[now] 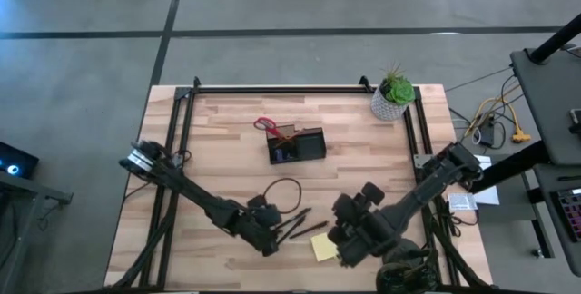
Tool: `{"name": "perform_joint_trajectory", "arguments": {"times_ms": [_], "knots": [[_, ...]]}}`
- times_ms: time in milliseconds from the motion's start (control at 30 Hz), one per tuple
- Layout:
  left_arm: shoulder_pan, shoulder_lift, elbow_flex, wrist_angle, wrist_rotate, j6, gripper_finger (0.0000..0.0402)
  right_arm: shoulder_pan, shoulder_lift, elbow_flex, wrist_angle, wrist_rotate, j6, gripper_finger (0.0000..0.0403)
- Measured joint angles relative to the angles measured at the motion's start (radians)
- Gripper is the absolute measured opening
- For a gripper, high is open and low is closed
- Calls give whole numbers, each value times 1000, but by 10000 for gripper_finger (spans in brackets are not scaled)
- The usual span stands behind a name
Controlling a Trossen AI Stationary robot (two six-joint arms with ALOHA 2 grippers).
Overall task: Pick and place office supplies into organizer
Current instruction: Put the top pen into the top left section of the desk organizer
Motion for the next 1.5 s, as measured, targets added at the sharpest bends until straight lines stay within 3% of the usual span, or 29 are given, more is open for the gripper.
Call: {"name": "perform_joint_trajectory", "arguments": {"times_ms": [367,700,933,1100,1500], "knots": [[2,89,68,-15,-17,0,157,7,0,-9,0,6,-5,180],[42,68,64,-38,-8,-4,157,7,0,-12,2,6,-5,180],[97,77,58,-29,149,0,155,6,0,-23,4,6,-6,180],[116,79,56,-25,199,35,122,6,0,-36,3,6,-3,180],[118,81,22,-31,182,104,36,6,0,-42,4,6,9,180]]}}
